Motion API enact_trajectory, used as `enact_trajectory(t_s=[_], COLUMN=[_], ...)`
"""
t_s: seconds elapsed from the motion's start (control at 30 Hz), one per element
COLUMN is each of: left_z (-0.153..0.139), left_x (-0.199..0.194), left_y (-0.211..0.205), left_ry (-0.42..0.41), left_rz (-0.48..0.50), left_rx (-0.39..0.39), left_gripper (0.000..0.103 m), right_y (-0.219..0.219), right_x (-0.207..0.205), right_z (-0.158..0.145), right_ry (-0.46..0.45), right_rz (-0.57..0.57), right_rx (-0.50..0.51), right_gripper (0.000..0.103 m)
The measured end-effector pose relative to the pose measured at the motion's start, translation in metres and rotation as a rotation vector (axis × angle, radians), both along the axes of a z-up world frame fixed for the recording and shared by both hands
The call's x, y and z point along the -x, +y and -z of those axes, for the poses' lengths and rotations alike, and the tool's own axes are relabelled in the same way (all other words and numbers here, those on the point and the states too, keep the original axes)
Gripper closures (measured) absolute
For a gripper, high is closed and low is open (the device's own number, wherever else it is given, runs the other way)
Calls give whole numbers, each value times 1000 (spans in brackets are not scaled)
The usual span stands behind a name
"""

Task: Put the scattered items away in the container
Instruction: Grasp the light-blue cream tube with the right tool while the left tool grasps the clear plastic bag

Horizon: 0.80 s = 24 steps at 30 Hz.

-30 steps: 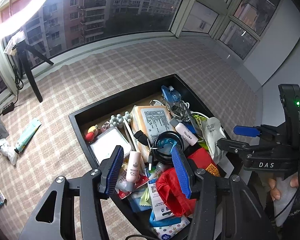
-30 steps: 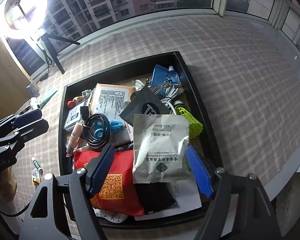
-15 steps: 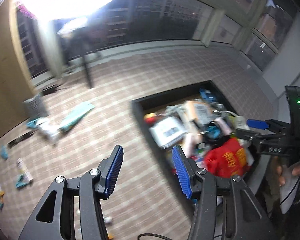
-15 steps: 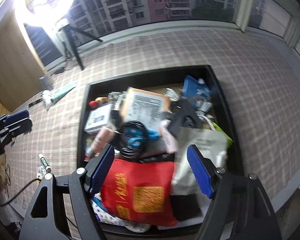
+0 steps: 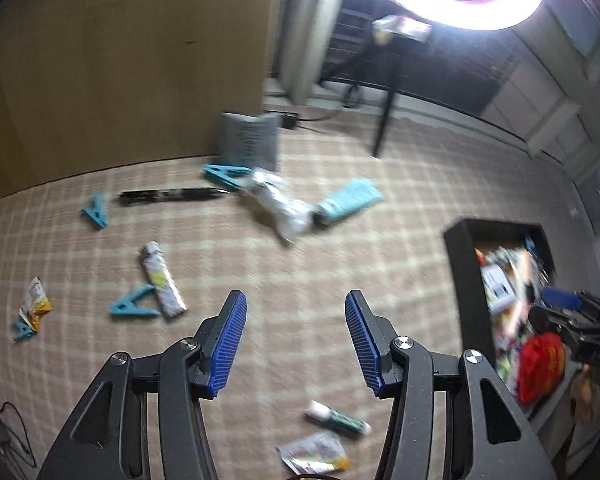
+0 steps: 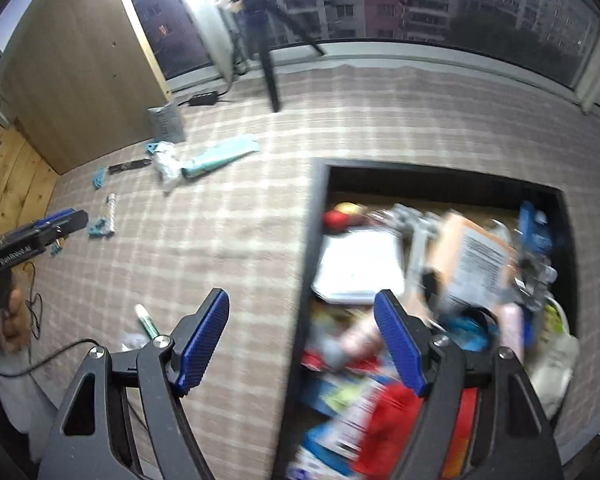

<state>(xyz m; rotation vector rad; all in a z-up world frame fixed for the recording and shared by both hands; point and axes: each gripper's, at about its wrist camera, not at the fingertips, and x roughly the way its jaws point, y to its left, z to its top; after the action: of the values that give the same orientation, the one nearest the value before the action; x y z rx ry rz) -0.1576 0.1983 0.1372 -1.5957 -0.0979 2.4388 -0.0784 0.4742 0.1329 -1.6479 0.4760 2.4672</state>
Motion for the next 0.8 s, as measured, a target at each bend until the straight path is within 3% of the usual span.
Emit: enact_trajectory(t_s=[0.17,0.5,0.8], left_z=[17,65,89], left_x=[33,85,116], left_y=[-9,2,-5], left_ry=[-22,-67,-101], left_rz=[-63,-93,-181], left_rx=[-20,-55,-127], left_gripper=[54,54,54], right_y=[-18,-16,-20], right_x=[65,172,213], right_z=[15,81,106], right_ry=[-37,-124,-145], right_rz=[45,261,331], right_rx=[94,322,248], right_gripper=[29,29,29])
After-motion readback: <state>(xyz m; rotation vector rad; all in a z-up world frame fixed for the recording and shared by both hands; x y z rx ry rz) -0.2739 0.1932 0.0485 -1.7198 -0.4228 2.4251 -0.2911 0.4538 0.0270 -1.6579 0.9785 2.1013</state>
